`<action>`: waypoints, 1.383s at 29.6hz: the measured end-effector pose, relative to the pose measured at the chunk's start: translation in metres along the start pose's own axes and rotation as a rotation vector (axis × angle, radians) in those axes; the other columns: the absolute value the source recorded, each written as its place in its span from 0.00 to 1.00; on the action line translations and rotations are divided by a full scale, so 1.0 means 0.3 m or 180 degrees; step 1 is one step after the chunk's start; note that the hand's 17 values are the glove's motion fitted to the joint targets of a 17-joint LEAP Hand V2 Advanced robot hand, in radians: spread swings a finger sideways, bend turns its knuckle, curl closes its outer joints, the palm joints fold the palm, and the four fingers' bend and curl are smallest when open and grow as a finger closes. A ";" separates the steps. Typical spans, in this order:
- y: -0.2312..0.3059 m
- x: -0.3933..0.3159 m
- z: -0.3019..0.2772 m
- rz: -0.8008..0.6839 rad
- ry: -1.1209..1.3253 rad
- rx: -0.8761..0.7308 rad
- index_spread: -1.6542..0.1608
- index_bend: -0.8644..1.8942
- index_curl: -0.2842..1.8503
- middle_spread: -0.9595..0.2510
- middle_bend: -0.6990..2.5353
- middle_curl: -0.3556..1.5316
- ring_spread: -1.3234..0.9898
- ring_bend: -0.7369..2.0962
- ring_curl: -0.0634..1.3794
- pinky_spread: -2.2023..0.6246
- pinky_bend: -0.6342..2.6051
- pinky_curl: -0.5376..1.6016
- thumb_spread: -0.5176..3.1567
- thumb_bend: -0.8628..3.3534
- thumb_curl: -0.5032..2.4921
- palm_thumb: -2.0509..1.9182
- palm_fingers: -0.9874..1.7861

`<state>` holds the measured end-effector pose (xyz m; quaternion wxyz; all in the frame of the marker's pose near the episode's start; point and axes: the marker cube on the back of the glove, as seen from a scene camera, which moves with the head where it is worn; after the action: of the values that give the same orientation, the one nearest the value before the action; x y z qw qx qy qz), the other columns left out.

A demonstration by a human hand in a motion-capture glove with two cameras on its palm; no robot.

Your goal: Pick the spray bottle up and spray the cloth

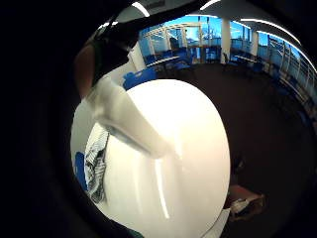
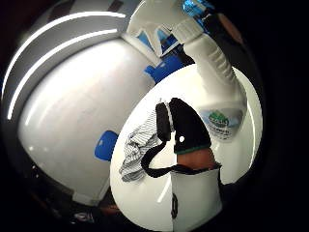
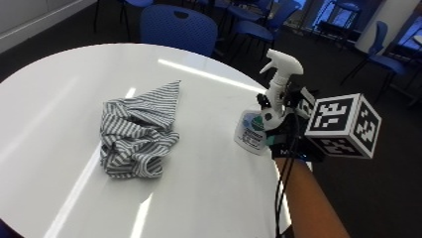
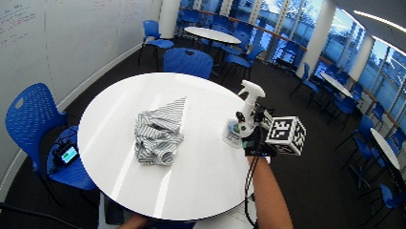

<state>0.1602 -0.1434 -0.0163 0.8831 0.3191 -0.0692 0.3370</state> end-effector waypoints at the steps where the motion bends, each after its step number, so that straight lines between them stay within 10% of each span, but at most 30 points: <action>1: -0.009 -0.001 0.003 0.0023 0.0033 0.0008 0.73 0.36 0.27 0.76 0.29 0.37 0.56 0.37 0.26 0.85 0.26 0.41 0.47 0.21 0.27 0.67 0.60; 41: -0.165 -0.014 0.107 0.1599 -0.1882 -0.0285 0.75 0.40 0.32 0.63 0.34 0.42 0.51 0.41 0.31 0.80 0.23 0.36 0.36 0.20 0.34 0.77 0.75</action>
<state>0.1916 -0.1936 -0.0181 0.7281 0.3367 -0.4113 0.4329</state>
